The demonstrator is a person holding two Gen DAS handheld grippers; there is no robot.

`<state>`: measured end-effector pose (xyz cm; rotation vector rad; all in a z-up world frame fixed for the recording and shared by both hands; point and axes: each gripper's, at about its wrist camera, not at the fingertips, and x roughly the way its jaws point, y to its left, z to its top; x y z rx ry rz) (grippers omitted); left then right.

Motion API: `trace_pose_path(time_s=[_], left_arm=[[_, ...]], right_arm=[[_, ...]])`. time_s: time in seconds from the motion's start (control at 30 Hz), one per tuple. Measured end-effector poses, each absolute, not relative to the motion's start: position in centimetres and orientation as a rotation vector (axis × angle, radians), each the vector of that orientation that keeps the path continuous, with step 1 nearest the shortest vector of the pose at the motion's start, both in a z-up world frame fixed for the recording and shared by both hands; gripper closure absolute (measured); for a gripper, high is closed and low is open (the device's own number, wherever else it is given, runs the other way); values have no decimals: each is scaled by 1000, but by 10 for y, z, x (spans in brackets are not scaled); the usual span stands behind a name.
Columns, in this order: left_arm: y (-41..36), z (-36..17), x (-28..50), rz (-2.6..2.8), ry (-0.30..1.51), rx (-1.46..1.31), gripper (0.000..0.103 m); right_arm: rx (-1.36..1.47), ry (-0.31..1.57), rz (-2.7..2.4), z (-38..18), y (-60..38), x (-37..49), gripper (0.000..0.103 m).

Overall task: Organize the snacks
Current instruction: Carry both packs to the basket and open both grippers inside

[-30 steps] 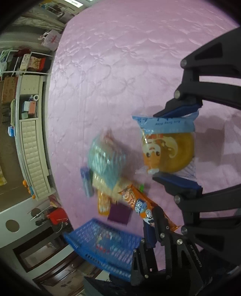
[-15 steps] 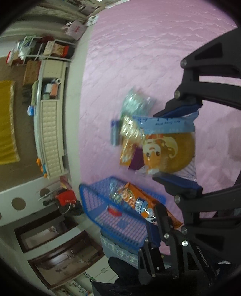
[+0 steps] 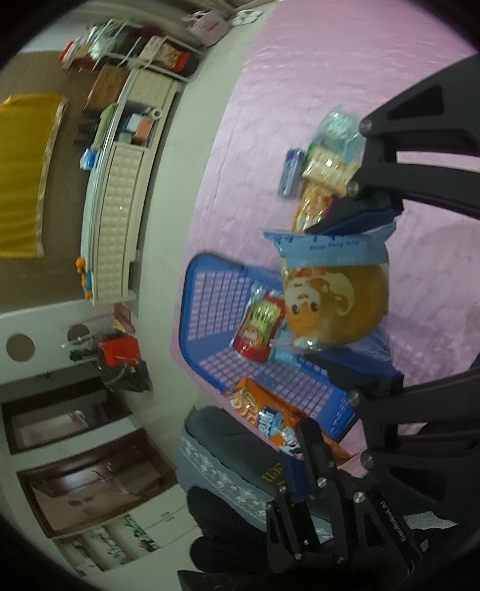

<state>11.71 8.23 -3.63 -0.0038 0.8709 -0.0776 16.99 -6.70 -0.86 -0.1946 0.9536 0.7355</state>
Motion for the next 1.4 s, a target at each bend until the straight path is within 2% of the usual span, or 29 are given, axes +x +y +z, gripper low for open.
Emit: trace_pose_path(time_s=[0.57,0.67,0.73,0.83,1.4], left_arm=[[136,-66,117,-42,885,-100,90],[139,-69,116,-43,889,-107,90],[141,-69,119,-43,893,-111,90],[140,-69,119,-46,894,-109,90],[113,-65,152,-74,921,-77,90]], right_arm=[[-311,1100,730,-56,11,182,41],[-314,1104,715,-56,15,183,30],[-310,1108,714,-55,14,184,13],[-316,1072,670,-47,10,183,6],[-250,986,564,-40,-40,206,4]])
